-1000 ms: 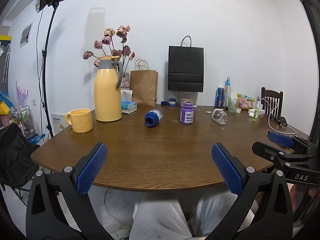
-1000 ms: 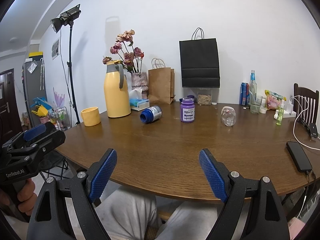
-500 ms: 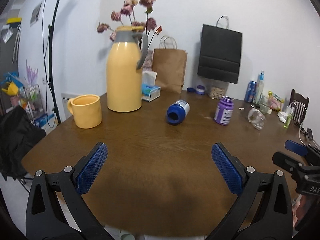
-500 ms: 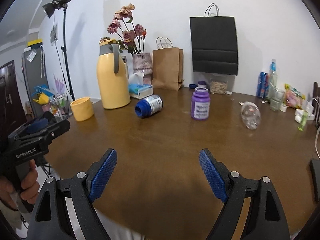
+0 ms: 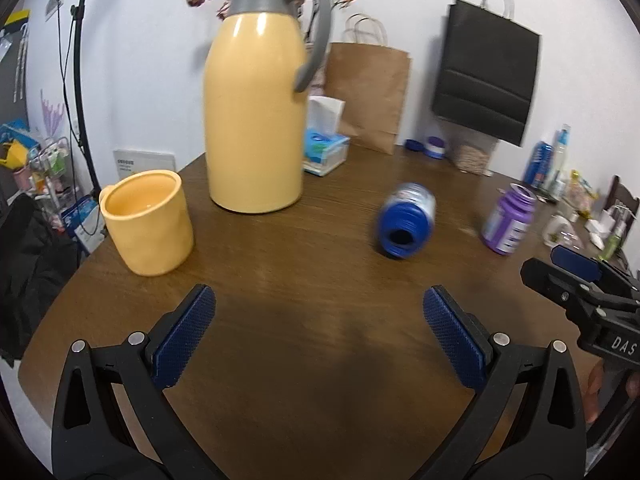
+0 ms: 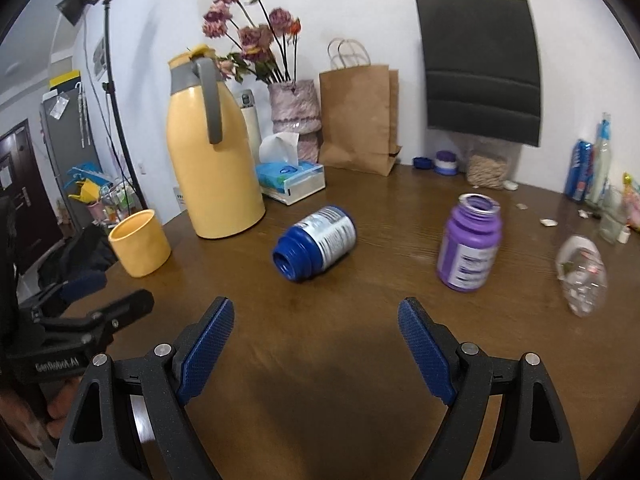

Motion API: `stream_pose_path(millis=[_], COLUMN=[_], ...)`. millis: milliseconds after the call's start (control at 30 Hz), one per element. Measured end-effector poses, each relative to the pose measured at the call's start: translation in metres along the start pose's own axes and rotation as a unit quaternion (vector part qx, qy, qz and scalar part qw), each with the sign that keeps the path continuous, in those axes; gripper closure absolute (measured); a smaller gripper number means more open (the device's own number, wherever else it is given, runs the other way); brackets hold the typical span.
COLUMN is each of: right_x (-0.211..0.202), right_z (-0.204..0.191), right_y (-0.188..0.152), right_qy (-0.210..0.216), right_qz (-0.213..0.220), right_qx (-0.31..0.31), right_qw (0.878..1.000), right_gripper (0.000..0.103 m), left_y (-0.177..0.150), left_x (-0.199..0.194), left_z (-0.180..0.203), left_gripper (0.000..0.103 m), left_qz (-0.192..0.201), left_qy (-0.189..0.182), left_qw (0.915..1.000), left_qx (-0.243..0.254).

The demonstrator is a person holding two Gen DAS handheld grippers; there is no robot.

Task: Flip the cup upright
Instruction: 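Reach the right gripper to the blue-capped jar lying on its side and grasp it, then lift the jar with the right gripper while the left gripper closes on its body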

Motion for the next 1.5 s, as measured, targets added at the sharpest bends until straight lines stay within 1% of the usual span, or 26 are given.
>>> stream_pose_path(millis=[133, 233, 300, 367, 567, 633, 667, 733, 833, 867, 933, 1000, 1100, 1167, 1200, 1233, 1267, 1333, 1367, 1400, 1433, 1500], right_x=[0.045, 0.086, 0.109, 0.129, 0.163, 0.169, 0.17, 0.17, 0.16, 0.151, 0.13, 0.098, 0.061, 0.044, 0.039, 0.031, 0.025, 0.015, 0.01, 0.008, 0.006, 0.002], right_z=[-0.01, -0.014, -0.019, -0.021, -0.012, -0.012, -0.012, -0.013, -0.017, -0.02, -0.028, -0.038, -0.046, -0.046, -0.045, -0.043, -0.042, -0.039, -0.038, -0.035, -0.029, -0.017], right_y=[0.017, 0.025, 0.026, 0.025, 0.026, 0.024, 0.023, 0.021, 0.01, 0.002, -0.016, -0.042, -0.074, -0.089, -0.093, -0.098, -0.101, -0.108, -0.11, -0.112, -0.113, -0.112], right_qy=[0.01, 0.011, -0.007, -0.038, -0.051, -0.039, -0.036, -0.029, 0.011, 0.03, 0.053, 0.083, 0.114, 0.12, 0.12, 0.12, 0.125, 0.135, 0.139, 0.142, 0.137, 0.129], right_qz=[-0.027, -0.061, -0.068, -0.07, -0.08, -0.093, -0.097, -0.099, -0.115, -0.123, -0.137, -0.15, -0.169, -0.179, -0.182, -0.184, -0.183, -0.188, -0.187, -0.185, -0.184, -0.181], right_qx=[0.021, 0.049, 0.04, 0.023, 0.054, 0.051, 0.044, 0.034, 0.028, 0.017, -0.012, -0.048, -0.086, -0.098, -0.101, -0.104, -0.106, -0.113, -0.114, -0.115, -0.114, -0.103], right_qw=[0.999, 0.997, 0.997, 0.997, 0.994, 0.994, 0.994, 0.994, 0.993, 0.992, 0.989, 0.984, 0.975, 0.972, 0.971, 0.97, 0.969, 0.966, 0.966, 0.966, 0.967, 0.969], right_gripper=[0.015, 0.015, 0.015, 0.015, 0.015, 0.031, 0.034, 0.036, 0.036, 0.036, 0.036, 0.036, 0.036, 0.036, 0.036, 0.036, 0.036, 0.036, 0.035, 0.035, 0.035, 0.035], left_y=[0.005, 0.008, 0.011, 0.011, 0.011, 0.011, 0.011, 0.012, 0.015, 0.017, 0.019, 0.018, 0.015, 0.012, 0.01, 0.007, 0.004, -0.002, -0.004, -0.006, -0.006, -0.007], left_x=[0.027, 0.04, 0.046, 0.051, 0.062, 0.063, 0.064, 0.064, 0.06, 0.059, 0.055, 0.052, 0.053, 0.054, 0.055, 0.055, 0.056, 0.058, 0.058, 0.055, 0.052, 0.048], left_z=[-0.019, -0.033, -0.039, -0.043, -0.052, -0.052, -0.051, -0.048, -0.04, -0.037, -0.033, -0.028, -0.004, 0.02, 0.035, 0.048, 0.06, 0.076, 0.082, 0.088, 0.093, 0.094], left_gripper=[0.0, 0.0, 0.0, 0.0, 0.0, 0.0, 0.0, 0.0, 0.0, 0.0, 0.0, 0.001, 0.003, 0.004, 0.008, 0.018, 0.023, 0.04, 0.044, 0.05, 0.057, 0.06], left_qz=[-0.025, -0.033, -0.031, -0.034, -0.045, -0.046, -0.045, -0.042, -0.037, -0.034, -0.031, -0.034, -0.046, -0.059, -0.067, -0.072, -0.078, -0.09, -0.095, -0.096, -0.098, -0.095], left_qy=[0.011, 0.034, 0.046, 0.048, 0.056, 0.053, 0.051, 0.049, 0.04, 0.035, 0.027, 0.014, -0.023, -0.058, -0.077, -0.092, -0.098, -0.108, -0.116, -0.122, -0.124, -0.105], left_qw=[0.9991, 0.9979, 0.9974, 0.9972, 0.9964, 0.9964, 0.9967, 0.9971, 0.9981, 0.9984, 0.9986, 0.9988, 0.9983, 0.9965, 0.9948, 0.9931, 0.9919, 0.9896, 0.9882, 0.9873, 0.9868, 0.9889], left_qx=[-0.032, -0.045, -0.046, -0.046, -0.044, -0.047, -0.046, -0.04, -0.03, -0.029, -0.032, -0.034, -0.025, -0.008, 0.0, 0.008, 0.018, 0.03, 0.031, 0.032, 0.038, 0.046])
Point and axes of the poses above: each gripper's, at about its wrist camera, not at the fingertips, and x roughly the way its jaws point, z to its right, y to its top, the point moved 8 cm from there along x, roughly the way its jaws point, and after that the axes turned 12 degrees about x, right-handed, at the moved point
